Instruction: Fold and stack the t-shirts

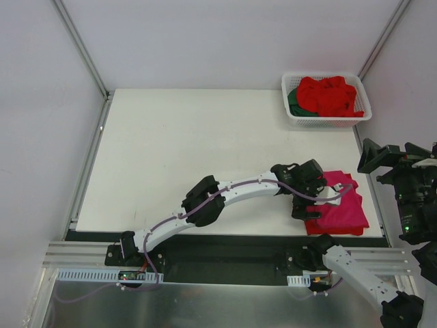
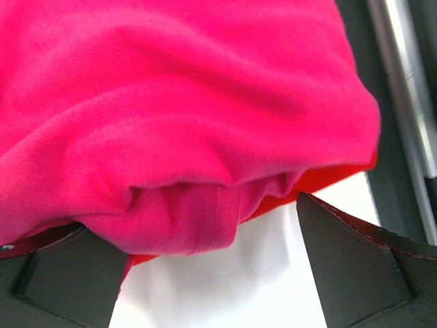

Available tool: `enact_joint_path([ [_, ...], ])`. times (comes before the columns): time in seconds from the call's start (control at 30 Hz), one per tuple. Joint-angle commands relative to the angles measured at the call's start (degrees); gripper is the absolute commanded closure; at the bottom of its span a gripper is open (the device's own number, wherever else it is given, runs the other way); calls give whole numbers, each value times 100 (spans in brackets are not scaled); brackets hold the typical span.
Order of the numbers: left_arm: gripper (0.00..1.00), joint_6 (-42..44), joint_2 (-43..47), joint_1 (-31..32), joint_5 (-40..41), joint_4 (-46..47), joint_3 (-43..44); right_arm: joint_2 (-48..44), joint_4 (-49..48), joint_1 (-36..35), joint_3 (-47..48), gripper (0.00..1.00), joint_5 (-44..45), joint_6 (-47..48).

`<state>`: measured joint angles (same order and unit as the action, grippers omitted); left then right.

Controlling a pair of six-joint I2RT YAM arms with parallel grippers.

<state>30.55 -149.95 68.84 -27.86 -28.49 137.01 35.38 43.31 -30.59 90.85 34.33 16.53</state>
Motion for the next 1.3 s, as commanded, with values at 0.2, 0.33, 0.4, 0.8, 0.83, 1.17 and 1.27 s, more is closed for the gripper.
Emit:
enact_joint_path([
  [0.2, 1, -295, -271, 139, -457, 739, 616, 198, -77, -79, 100, 4, -31, -142],
  [0.33, 1, -268, -324, 121, -414, 819, 643, 277, -33, -96, 135, 4, -180, -212],
  [0.4, 1, -242, -359, 77, -396, 862, 643, 303, -33, -96, 109, 4, -207, -230],
  [0.8, 1, -655, -439, -90, -783, 1276, 748, 321, -24, -96, 21, 4, -260, -291],
  [0.83, 0, -716, -456, -90, -765, 1311, 739, 321, -16, -96, 3, 4, -260, -282],
  [1.17, 1, -471, 342, -90, -370, 1416, -348, 295, -7, -96, -76, 4, -286, -300],
  [1.27, 1, -356, 835, -90, -220, 1417, -999, 294, -7, -96, -94, 4, -269, -309],
])
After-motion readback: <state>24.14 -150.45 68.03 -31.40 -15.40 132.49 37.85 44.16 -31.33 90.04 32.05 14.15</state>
